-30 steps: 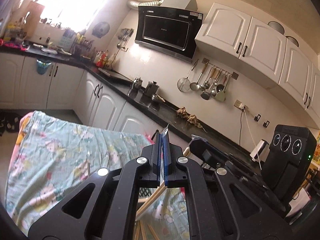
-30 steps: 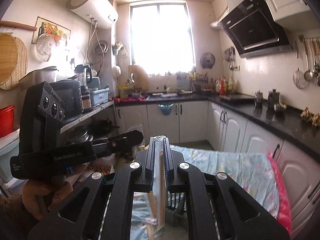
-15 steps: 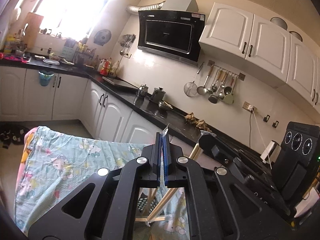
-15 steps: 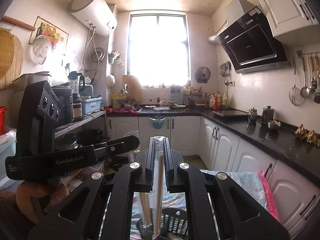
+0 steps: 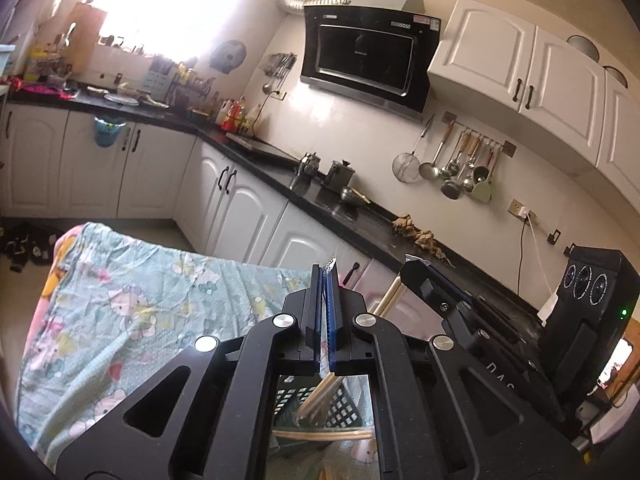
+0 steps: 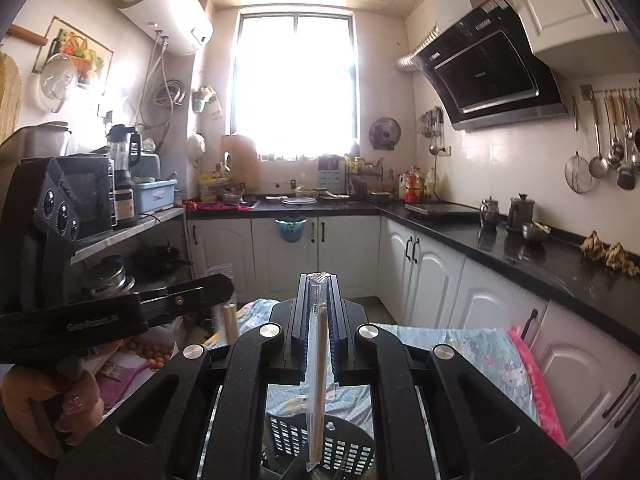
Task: Organize utensils
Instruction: 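Lift the left tool's chopstick over the caddy while the right tool raises its own, then open the left tool into the caddy while the right tool releases its chopstick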
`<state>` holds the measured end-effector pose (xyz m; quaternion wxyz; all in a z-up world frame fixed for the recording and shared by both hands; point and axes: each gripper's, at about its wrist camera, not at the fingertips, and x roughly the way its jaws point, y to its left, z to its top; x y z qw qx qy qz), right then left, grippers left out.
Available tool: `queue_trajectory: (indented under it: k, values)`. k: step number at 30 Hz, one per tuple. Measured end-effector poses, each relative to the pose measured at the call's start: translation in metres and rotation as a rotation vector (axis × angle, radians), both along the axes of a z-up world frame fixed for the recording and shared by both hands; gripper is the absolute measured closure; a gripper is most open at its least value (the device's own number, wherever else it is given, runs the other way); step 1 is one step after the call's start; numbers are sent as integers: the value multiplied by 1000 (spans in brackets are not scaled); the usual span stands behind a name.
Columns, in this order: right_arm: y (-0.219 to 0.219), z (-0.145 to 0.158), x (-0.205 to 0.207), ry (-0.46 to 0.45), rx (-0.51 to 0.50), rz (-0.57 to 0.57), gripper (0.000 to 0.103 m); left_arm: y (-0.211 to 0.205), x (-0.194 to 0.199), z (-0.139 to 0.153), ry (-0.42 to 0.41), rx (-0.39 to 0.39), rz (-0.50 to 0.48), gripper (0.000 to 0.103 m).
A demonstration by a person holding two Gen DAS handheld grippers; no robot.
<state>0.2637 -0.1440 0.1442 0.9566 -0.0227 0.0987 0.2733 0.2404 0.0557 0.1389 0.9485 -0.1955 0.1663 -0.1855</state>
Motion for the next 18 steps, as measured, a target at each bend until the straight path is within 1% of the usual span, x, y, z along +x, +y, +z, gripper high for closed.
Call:
queue_trajectory:
  k: [9, 18]
  values:
    - [9, -30, 6, 58, -1, 13, 94, 2, 10, -31, 57, -10, 13, 103]
    - [10, -54, 9, 159, -5, -1, 94, 2, 12, -51, 118, 13, 22, 103]
